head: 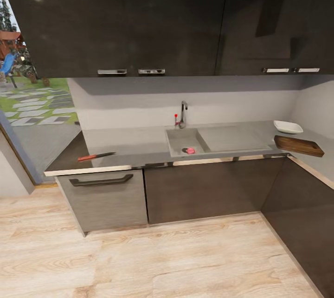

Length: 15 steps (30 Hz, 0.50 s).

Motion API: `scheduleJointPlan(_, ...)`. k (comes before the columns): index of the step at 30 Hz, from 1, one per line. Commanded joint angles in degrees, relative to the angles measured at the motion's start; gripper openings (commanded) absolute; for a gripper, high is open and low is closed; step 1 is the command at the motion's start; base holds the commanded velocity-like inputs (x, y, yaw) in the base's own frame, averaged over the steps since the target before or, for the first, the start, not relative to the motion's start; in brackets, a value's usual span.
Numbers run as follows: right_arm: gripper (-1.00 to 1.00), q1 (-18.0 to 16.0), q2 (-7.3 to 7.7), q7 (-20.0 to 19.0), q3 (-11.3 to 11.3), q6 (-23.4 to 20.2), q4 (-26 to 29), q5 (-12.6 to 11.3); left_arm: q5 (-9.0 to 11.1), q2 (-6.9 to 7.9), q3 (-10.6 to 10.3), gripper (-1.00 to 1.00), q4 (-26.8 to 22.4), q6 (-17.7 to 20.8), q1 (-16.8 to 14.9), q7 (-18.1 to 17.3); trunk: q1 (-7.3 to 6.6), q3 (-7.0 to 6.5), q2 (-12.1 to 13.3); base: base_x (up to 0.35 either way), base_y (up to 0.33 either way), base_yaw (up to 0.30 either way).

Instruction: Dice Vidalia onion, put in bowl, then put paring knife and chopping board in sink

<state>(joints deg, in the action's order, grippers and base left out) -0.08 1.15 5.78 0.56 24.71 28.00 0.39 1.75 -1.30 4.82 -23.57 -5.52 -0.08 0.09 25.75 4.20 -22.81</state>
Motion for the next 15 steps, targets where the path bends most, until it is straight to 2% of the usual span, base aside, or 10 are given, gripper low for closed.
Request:
scheduleJointPlan(1,1.00,-0.01,0.01,0.20,0.06,0.08,0.04,0.05,0.18,-0.04,0.19,1.00,-0.04,-0.12,-0.01,-0.01,0.03,0.11,-0.11,0.000,0.000,-0.074)
scheduleJointPlan(5,1.00,-0.01,0.06,0.16,0.06,0.08,0.04,0.05,0.16,-0.03,0.12,1.00,-0.06,-0.25,-0.01,-0.14,0.03,0.04,-0.11,0.000,0.000,-0.194)
scheduleJointPlan(15,1.00,-0.01,0.08,0.11,0.06,0.08,0.04,0.05,0.10,-0.02,0.10,1.00,0.00,-0.37,-0.01,-0.18,0.03,-0.26,-0.11,0.000,0.000,-0.259)
